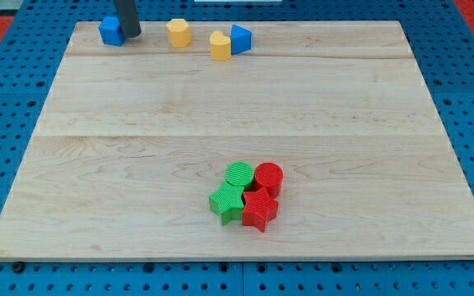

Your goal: Move your arm to the bottom center of the board

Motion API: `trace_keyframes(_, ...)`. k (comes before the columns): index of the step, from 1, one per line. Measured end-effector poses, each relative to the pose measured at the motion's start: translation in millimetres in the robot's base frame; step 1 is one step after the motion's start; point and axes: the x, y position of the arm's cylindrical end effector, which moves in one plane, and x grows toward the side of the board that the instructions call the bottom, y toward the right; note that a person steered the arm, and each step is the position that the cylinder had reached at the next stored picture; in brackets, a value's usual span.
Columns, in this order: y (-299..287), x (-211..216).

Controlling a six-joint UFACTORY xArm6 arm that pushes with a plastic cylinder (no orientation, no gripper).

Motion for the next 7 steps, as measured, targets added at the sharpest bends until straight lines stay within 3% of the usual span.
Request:
trace_keyframes(3, -13, 13)
trace_keyframes(5, -3, 148)
trace_keyframes(7, 42, 289)
